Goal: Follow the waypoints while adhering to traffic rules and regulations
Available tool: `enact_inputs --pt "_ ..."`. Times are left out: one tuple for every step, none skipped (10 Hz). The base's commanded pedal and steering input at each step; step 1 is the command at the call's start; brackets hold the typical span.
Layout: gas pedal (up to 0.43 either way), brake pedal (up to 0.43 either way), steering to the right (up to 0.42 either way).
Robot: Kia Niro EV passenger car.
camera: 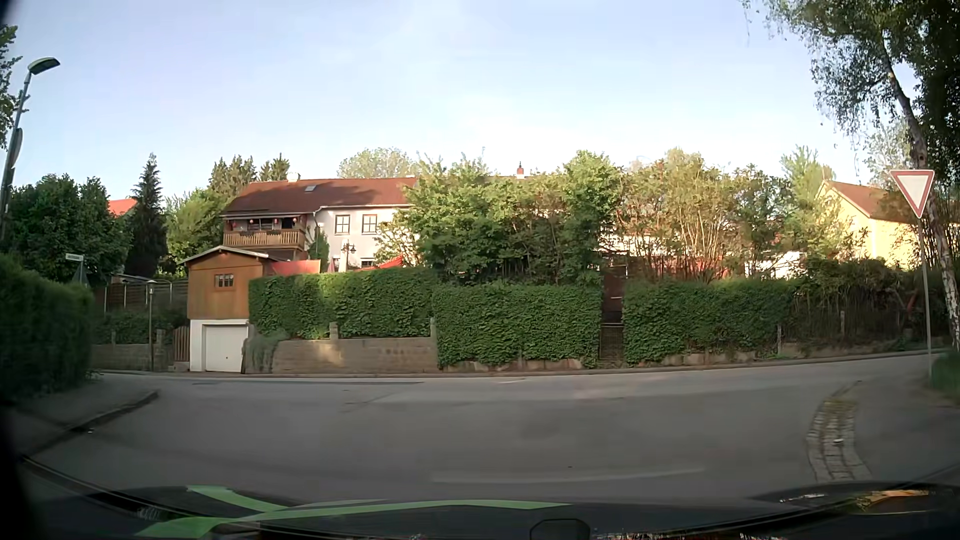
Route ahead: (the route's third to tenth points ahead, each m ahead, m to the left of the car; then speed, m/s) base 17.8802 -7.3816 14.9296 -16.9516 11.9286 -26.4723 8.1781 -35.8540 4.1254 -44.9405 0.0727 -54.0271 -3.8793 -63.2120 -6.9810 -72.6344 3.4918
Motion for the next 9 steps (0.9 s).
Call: enact_inputs --pt "0.000 0.000 0.095" --pt "0.000 0.000 0.100" --pt "0.000 0.000 0.103" --pt "0.000 0.000 0.103" --pt "0.008 0.000 0.103" --pt "0.039 0.000 0.103" --pt "0.059 0.000 0.103" --pt "0.079 0.000 0.103" --pt "0.079 0.000 0.105"
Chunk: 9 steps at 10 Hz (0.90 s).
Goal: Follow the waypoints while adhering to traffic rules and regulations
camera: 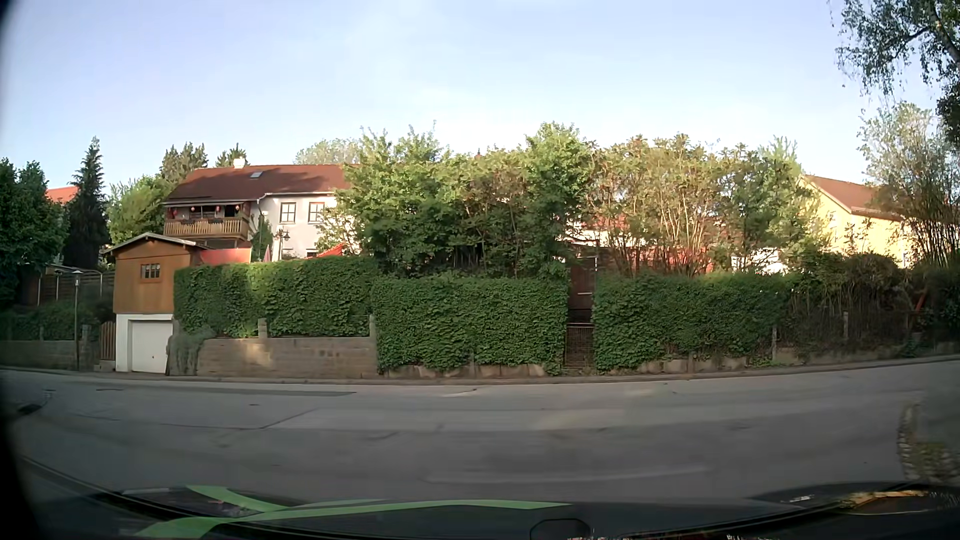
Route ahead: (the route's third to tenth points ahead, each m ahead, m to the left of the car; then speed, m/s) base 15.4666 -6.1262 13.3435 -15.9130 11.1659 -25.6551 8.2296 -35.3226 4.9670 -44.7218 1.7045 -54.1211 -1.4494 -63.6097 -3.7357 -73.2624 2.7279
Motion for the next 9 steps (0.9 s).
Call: enact_inputs --pt "0.079 0.000 0.111" --pt "0.079 0.000 0.117" --pt "0.059 0.000 0.121" --pt "0.000 0.000 0.127" --pt "0.000 0.000 0.136" --pt "0.000 0.000 0.145" --pt "0.000 0.000 0.155" --pt "0.000 0.006 0.163" --pt "0.000 0.024 0.169"
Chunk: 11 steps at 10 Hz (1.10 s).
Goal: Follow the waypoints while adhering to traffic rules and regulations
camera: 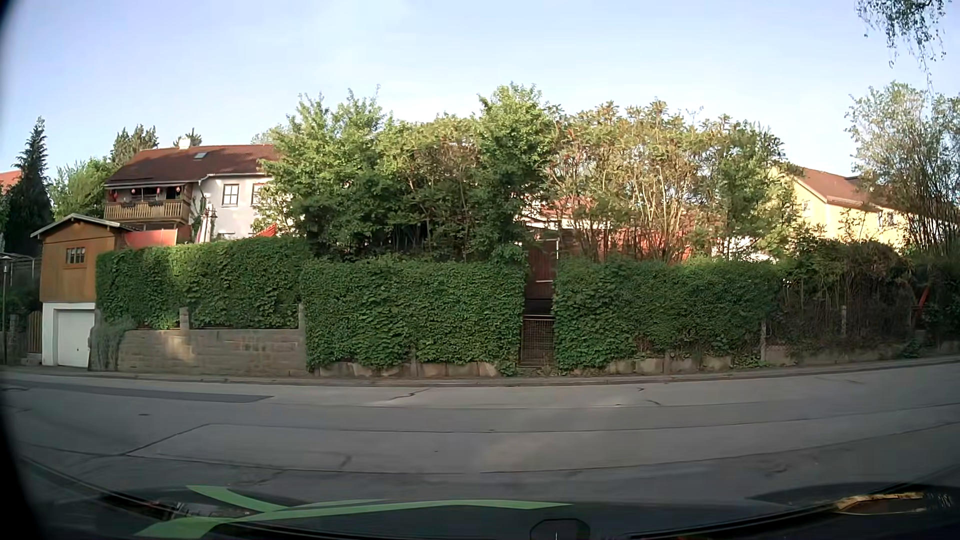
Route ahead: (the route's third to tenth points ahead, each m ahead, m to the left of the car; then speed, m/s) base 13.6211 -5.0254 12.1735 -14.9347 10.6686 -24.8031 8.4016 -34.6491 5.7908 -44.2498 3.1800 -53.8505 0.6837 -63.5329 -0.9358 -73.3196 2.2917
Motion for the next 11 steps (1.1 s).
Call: enact_inputs --pt "0.000 0.061 0.178" --pt "0.000 0.067 0.186" --pt "0.000 0.067 0.190" --pt "0.000 0.067 0.194" --pt "0.000 0.073 0.198" --pt "0.000 0.079 0.203" --pt "0.000 0.091 0.210" --pt "0.000 0.104 0.221" --pt "0.000 0.116 0.230" --pt "0.000 0.134 0.234" --pt "0.000 0.140 0.234"
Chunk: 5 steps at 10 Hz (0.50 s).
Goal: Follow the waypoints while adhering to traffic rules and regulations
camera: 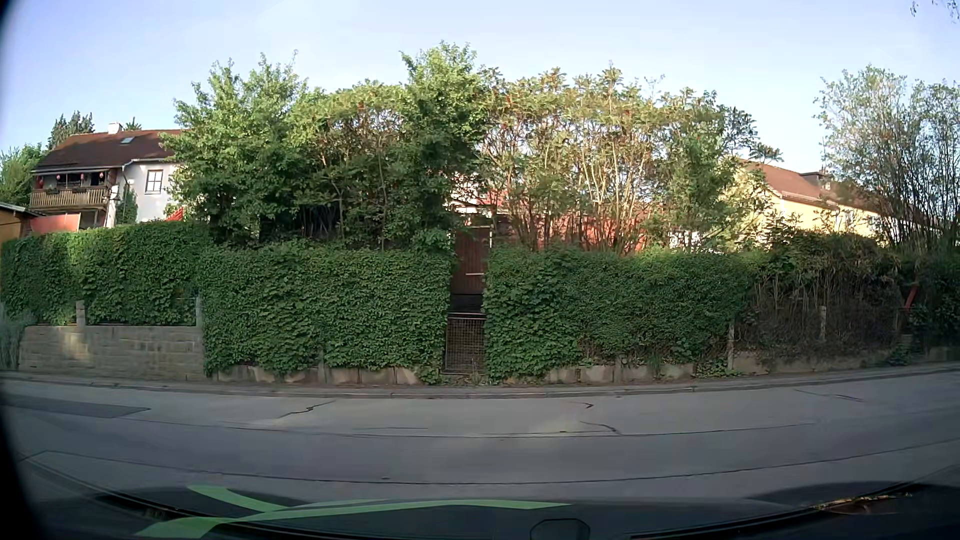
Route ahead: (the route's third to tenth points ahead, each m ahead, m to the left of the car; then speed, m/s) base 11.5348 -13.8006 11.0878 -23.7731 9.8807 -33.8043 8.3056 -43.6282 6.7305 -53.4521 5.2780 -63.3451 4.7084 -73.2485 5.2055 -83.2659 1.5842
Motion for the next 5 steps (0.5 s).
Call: enact_inputs --pt "0.000 0.146 0.234" --pt "0.000 0.159 0.234" --pt "0.000 0.152 0.234" --pt "0.000 0.043 0.234" --pt "0.000 0.030 0.234"
